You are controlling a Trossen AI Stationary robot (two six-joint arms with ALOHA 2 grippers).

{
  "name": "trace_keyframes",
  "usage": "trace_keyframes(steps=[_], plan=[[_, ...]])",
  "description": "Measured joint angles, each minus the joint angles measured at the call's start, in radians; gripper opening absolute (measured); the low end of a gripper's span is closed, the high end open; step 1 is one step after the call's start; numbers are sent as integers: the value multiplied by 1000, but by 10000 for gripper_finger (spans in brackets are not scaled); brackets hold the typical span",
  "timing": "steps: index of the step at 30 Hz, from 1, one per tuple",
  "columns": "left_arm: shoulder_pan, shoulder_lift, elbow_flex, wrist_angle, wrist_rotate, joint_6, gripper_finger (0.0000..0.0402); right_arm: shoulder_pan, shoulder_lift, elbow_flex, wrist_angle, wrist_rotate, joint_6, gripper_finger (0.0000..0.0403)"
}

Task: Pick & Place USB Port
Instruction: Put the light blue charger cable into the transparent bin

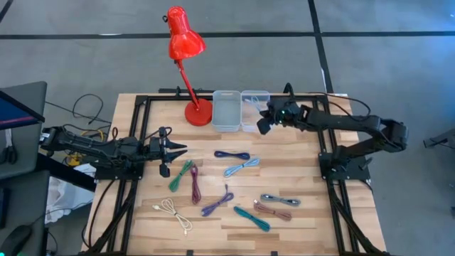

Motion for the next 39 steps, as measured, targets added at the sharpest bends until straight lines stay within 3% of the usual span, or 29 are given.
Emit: trace_keyframes(steps=[5,15,30,39], plan=[[0,0,0,0,0,0,76,-51,73,53,25,-52,-17,0],[0,0,0,0,0,0,76,-102,265,209,21,-57,-71,0],[0,0,0,0,0,0,76,-155,448,212,-22,-55,-68,0],[0,0,0,0,0,0,76,-154,445,212,-25,-55,-68,0]])
